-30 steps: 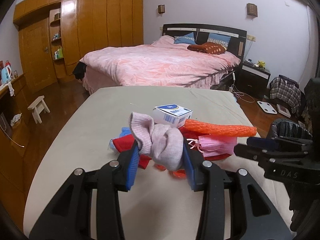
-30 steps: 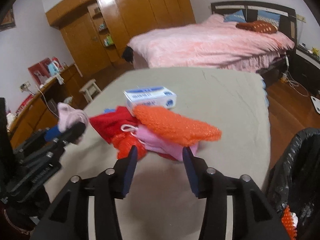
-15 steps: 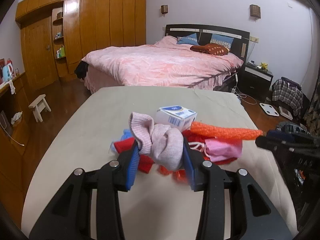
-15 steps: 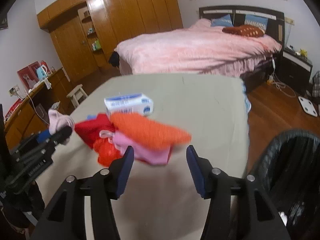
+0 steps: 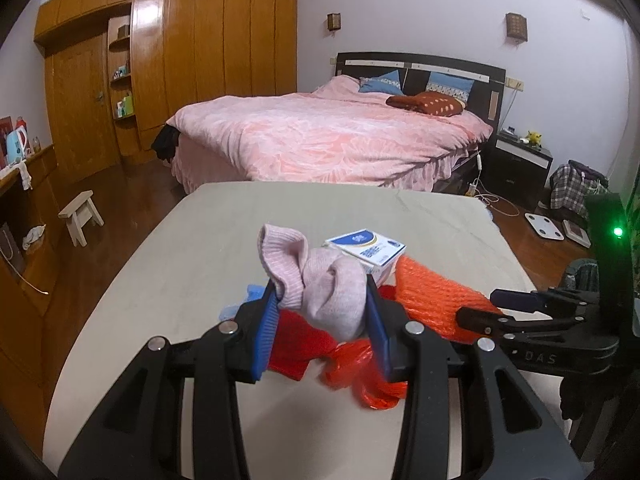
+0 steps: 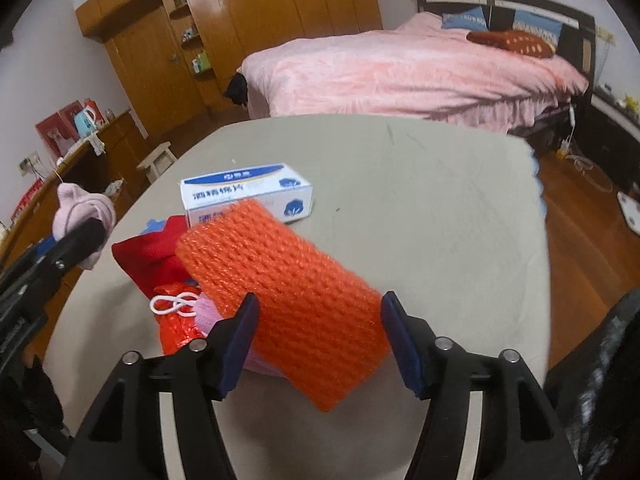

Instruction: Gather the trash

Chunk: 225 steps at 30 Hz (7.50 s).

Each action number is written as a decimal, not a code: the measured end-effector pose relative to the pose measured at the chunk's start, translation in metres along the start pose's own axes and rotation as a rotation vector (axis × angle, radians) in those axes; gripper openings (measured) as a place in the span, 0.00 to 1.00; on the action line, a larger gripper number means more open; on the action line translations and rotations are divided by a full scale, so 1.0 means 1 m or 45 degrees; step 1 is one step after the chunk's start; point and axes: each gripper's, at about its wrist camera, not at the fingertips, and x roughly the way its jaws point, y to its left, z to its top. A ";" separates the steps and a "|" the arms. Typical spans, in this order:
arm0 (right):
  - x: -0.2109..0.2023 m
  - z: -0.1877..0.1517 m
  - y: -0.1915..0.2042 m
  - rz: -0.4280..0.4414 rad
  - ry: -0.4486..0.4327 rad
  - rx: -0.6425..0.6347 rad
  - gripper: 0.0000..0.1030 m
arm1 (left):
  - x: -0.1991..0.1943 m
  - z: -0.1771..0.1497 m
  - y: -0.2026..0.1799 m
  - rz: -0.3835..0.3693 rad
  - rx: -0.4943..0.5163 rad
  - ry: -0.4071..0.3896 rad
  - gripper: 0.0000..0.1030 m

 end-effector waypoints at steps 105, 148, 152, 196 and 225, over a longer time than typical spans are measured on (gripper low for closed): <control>-0.284 -0.126 -0.189 -0.597 -0.308 0.384 0.62 | -0.058 -0.029 -0.305 -0.750 0.372 -0.030 0.72; -0.057 -0.069 0.031 -0.172 -0.107 -0.053 0.88 | -0.040 -0.041 0.007 0.019 0.063 0.005 0.87; -0.046 -0.072 0.027 -0.201 -0.062 -0.032 0.88 | -0.035 -0.044 0.009 0.016 0.062 0.017 0.87; -0.065 -0.046 -0.006 -0.194 -0.098 -0.004 0.14 | 0.040 -0.041 -0.045 -0.190 0.046 0.227 0.32; -0.165 -0.048 0.000 -0.164 -0.314 0.008 0.13 | -0.067 -0.011 -0.079 -0.254 0.085 -0.004 0.30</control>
